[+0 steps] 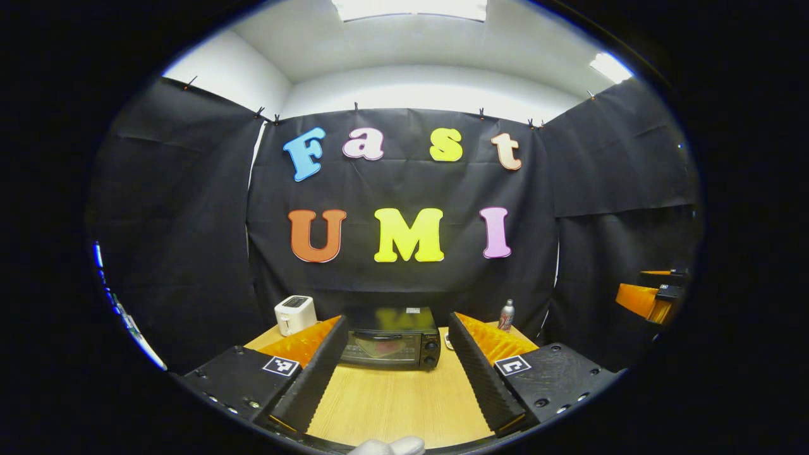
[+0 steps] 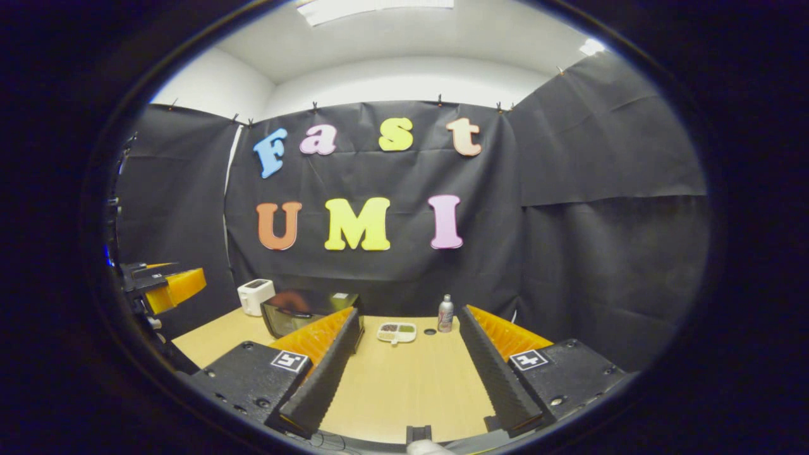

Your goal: Open the electric oven with the left hand, put the food in, and close the electric oven.

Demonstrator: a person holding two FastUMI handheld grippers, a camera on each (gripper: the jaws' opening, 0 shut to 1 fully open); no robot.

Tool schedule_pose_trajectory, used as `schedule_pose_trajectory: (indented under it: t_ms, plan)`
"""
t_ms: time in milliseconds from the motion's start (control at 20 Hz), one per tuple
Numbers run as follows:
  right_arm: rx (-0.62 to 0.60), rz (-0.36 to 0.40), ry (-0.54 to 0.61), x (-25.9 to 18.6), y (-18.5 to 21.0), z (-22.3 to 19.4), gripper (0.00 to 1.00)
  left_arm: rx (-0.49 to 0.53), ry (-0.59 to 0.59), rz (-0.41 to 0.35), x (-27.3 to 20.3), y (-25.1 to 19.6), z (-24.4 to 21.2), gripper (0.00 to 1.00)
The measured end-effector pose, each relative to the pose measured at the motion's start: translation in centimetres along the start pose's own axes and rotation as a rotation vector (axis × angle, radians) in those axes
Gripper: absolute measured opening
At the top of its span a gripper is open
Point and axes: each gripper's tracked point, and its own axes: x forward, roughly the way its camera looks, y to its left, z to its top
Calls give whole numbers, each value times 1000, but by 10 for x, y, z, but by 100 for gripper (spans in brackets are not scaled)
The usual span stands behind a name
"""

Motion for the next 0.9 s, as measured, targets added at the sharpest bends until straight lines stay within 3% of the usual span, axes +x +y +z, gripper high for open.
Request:
schedule_pose_trajectory:
  t_ms: [400, 450, 500, 750, 800, 900]
  plan:
    - [30, 24, 17, -12, -9, -5, 96, 22, -4, 10, -23, -14, 4, 97]
    - [33, 23, 16, -12, -10, -4, 100, 26, 0, 9, -24, -12, 2, 97]
    - [39, 19, 16, -11, -11, -4, 96, 29, 4, 11, -24, -10, 2, 97]
    - [44, 15, -1, -7, -6, 4, 100, 39, -11, 17, -21, 2, 7, 97]
    - [37, 12, 4, -6, -5, 3, 96, 36, -9, 25, -20, 5, 6, 97]
    - [33, 16, -2, -4, -1, 6, 96, 31, -10, 25, -17, 9, 6, 97]
